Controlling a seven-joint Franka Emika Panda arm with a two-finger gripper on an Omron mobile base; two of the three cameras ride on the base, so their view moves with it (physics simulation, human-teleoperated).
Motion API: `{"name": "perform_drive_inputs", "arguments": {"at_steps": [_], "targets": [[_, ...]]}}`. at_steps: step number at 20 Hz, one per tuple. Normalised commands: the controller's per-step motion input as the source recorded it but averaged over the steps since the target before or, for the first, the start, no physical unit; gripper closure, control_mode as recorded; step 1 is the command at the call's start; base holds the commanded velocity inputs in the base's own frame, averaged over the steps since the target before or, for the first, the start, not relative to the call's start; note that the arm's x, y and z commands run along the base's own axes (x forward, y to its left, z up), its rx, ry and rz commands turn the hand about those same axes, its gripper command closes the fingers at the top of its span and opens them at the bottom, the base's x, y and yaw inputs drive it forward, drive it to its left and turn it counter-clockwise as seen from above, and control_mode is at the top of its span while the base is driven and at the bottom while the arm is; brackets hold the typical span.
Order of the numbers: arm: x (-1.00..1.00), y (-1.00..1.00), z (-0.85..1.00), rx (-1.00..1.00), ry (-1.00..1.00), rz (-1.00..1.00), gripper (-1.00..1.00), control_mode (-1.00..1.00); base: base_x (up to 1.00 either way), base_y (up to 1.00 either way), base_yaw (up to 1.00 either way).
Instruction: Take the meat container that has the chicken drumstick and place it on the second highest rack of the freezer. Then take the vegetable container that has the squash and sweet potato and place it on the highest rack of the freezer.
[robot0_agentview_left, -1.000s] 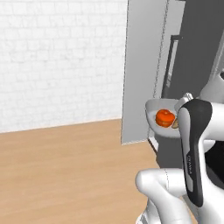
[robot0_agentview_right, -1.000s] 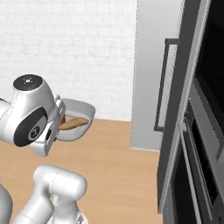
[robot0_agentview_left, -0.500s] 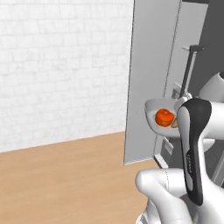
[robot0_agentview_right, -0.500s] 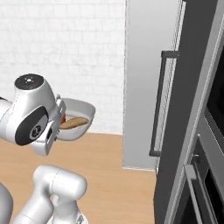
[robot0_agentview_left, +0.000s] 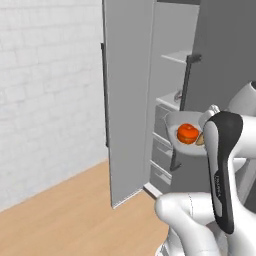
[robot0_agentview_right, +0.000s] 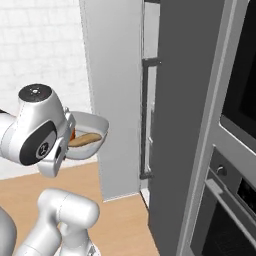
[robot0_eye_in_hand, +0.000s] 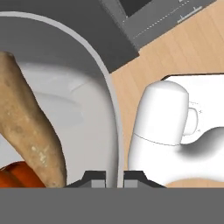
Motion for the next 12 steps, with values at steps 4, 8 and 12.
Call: {"name": "perform_drive_inputs", "arguments": {"at_steps": [4,8,12], "targets": [[0.00,0.00,0.00,0.00,0.00,0.00,1.00,1.00,0.02,0.74,-0.60],[0.00,0.00,0.00,0.00,0.00,0.00,1.00,1.00,0.06,0.87,-0.56],[0.00,0.00,0.00,0.00,0.00,0.00,1.00,1.00,0.25,0.87,-0.47]]}}
